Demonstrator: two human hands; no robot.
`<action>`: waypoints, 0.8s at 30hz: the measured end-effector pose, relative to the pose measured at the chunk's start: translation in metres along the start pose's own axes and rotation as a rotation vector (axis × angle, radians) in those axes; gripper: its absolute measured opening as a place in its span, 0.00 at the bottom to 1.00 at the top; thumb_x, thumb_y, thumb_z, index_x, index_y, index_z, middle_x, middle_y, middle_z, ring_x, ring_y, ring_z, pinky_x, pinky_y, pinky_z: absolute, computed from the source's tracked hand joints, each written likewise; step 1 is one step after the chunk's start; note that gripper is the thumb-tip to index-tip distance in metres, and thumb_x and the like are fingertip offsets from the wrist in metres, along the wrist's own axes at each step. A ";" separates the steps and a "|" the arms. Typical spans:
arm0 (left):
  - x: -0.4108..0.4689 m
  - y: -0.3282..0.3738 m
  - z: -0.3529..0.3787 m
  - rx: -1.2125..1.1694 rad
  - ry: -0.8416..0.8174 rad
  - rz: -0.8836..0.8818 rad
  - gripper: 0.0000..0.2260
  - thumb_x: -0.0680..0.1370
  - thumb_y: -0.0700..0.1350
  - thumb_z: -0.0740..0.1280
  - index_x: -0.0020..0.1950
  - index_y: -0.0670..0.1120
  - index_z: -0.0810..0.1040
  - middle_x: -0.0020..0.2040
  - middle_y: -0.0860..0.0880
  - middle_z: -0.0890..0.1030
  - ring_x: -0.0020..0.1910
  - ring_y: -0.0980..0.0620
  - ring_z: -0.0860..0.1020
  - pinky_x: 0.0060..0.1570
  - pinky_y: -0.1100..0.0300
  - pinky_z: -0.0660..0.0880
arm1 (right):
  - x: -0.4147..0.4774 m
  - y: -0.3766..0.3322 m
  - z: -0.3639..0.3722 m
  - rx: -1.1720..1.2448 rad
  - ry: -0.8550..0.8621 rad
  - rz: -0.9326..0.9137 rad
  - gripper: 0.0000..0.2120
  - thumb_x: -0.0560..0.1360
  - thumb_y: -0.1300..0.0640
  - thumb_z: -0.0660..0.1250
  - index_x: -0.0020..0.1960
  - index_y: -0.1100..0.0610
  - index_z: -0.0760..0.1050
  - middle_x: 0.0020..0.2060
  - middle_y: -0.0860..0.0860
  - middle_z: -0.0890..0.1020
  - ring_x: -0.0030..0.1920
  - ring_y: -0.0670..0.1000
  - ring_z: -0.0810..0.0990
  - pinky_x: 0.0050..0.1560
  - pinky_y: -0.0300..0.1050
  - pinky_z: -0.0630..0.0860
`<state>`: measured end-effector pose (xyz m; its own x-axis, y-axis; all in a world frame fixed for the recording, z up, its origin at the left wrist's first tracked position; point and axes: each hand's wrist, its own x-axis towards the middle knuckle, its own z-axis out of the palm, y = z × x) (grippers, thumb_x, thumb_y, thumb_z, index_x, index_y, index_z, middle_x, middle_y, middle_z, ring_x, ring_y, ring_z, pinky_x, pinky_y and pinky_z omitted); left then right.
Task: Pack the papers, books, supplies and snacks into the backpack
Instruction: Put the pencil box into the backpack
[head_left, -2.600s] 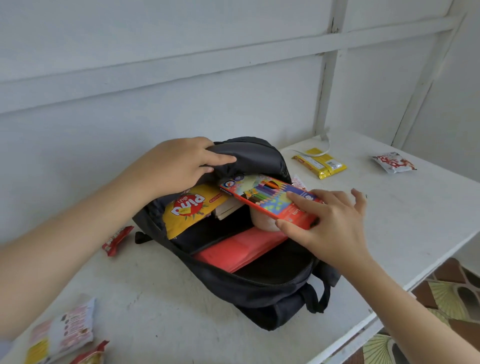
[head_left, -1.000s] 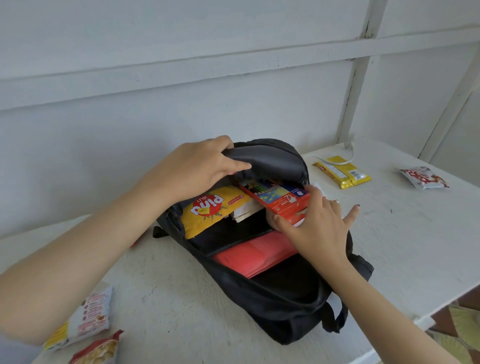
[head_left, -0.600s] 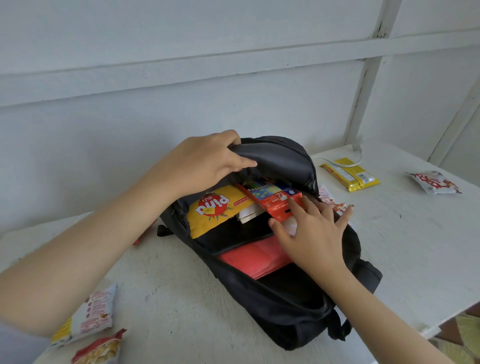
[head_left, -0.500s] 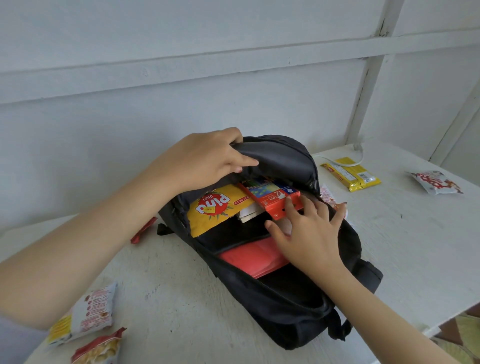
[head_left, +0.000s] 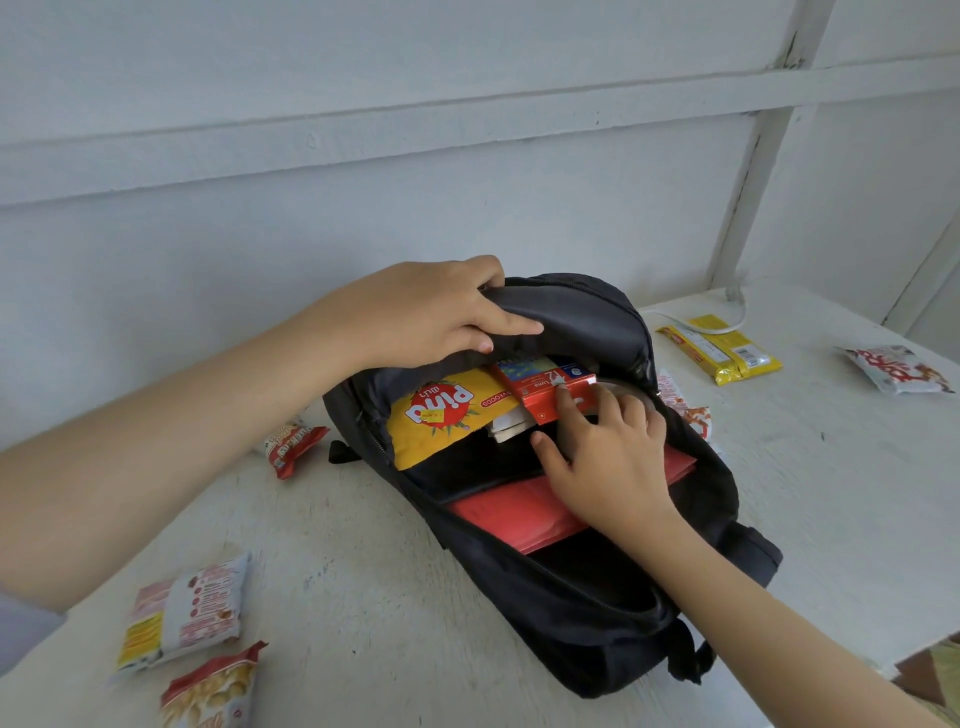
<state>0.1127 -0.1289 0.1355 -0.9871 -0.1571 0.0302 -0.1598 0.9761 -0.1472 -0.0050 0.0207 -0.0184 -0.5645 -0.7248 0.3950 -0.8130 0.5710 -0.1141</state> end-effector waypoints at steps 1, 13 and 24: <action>0.000 -0.001 -0.002 -0.004 0.008 -0.001 0.19 0.80 0.47 0.59 0.68 0.66 0.65 0.64 0.50 0.66 0.52 0.53 0.71 0.48 0.58 0.68 | 0.003 -0.002 -0.001 -0.005 -0.013 -0.001 0.30 0.71 0.38 0.52 0.62 0.54 0.77 0.51 0.61 0.81 0.50 0.64 0.78 0.51 0.59 0.73; -0.004 0.001 -0.005 -0.008 0.129 0.031 0.18 0.80 0.45 0.60 0.66 0.64 0.70 0.62 0.49 0.69 0.47 0.58 0.66 0.42 0.60 0.62 | 0.030 -0.007 -0.001 0.044 -0.164 0.011 0.25 0.79 0.40 0.48 0.74 0.46 0.59 0.71 0.53 0.66 0.68 0.57 0.65 0.63 0.58 0.56; -0.014 0.023 0.024 -0.313 0.196 0.003 0.13 0.74 0.44 0.69 0.52 0.63 0.80 0.61 0.53 0.71 0.56 0.57 0.69 0.53 0.61 0.68 | -0.008 0.031 -0.059 0.854 0.262 -0.021 0.12 0.74 0.56 0.60 0.37 0.59 0.78 0.33 0.51 0.81 0.36 0.49 0.77 0.38 0.42 0.72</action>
<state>0.1232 -0.1081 0.1082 -0.9628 -0.1521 0.2234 -0.1175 0.9800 0.1609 -0.0176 0.0669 0.0288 -0.5824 -0.5608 0.5885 -0.7111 0.0007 -0.7030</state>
